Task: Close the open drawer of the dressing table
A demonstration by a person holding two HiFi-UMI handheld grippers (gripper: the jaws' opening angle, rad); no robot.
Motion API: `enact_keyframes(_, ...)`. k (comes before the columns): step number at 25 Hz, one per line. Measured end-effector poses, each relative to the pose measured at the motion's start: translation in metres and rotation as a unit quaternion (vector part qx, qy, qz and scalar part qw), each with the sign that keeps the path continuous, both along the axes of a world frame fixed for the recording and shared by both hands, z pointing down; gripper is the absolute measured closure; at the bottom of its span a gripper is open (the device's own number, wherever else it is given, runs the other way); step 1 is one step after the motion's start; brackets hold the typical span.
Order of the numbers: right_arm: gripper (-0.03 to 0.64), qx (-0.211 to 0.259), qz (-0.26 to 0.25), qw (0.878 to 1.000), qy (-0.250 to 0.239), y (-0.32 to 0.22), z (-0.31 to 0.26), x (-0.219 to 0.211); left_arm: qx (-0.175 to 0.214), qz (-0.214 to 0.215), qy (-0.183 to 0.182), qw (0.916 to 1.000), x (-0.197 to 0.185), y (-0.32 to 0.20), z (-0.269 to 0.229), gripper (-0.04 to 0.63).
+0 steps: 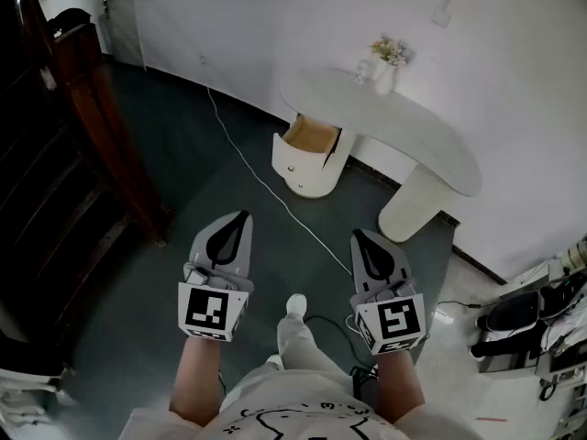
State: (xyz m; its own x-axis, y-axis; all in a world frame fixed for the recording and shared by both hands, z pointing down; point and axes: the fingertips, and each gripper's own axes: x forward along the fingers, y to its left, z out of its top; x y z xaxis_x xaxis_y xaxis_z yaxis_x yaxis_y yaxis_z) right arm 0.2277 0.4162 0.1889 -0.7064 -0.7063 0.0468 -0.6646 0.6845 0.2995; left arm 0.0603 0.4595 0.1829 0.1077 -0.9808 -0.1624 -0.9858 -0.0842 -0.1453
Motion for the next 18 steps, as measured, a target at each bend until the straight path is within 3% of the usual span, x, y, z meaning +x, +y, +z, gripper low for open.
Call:
enact_keyframes(9,0.621,-0.008,0.004,1.0,-0.009,-0.028,0.007,-0.01,0.007,-0.008,-0.008,0.9999,-0.021,-0.023,0.001,0.578)
enact_keyframes(12,0.621,-0.011,0.008,0.999,-0.03,-0.049,0.008,-0.013,0.0,-0.008,-0.005,1.0,-0.028,-0.044,0.008,0.578)
enact_keyframes(18,0.621,-0.021,0.027,0.999,-0.017,-0.113,0.022,-0.027,-0.017,0.001,-0.007,0.9998,-0.047,-0.107,0.019,0.578)
